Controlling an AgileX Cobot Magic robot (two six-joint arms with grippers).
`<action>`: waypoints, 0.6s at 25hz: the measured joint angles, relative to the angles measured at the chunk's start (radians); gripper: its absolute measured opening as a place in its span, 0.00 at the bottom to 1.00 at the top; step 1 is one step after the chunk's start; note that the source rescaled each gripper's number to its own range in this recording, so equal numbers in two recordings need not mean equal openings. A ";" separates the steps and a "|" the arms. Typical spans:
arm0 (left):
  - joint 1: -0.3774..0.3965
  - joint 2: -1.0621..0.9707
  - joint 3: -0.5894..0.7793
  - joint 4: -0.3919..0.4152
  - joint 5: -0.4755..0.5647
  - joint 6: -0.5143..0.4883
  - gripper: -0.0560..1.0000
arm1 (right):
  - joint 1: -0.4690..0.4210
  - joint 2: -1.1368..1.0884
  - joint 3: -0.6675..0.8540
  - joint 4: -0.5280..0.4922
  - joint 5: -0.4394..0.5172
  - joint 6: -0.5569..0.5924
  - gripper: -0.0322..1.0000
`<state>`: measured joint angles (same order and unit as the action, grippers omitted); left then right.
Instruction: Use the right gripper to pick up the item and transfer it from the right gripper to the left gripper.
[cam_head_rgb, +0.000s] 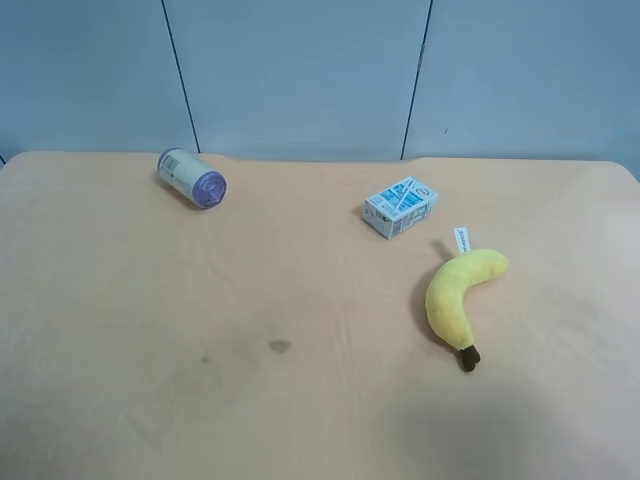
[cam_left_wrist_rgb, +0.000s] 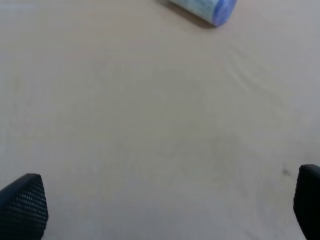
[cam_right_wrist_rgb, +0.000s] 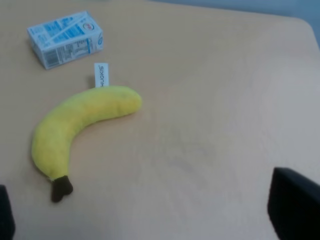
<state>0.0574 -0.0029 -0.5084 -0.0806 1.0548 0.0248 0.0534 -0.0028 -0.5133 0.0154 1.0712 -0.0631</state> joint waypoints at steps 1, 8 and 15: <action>0.007 0.000 0.000 0.000 0.000 0.000 1.00 | 0.000 0.000 0.000 0.000 0.000 0.000 1.00; 0.018 0.000 0.000 -0.001 0.000 0.000 1.00 | 0.000 0.000 0.000 0.000 0.000 0.000 1.00; 0.018 0.000 0.000 -0.001 0.000 0.000 1.00 | 0.000 0.000 0.000 0.000 0.000 0.000 1.00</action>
<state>0.0750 -0.0029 -0.5084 -0.0817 1.0548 0.0248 0.0534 -0.0028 -0.5133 0.0154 1.0712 -0.0631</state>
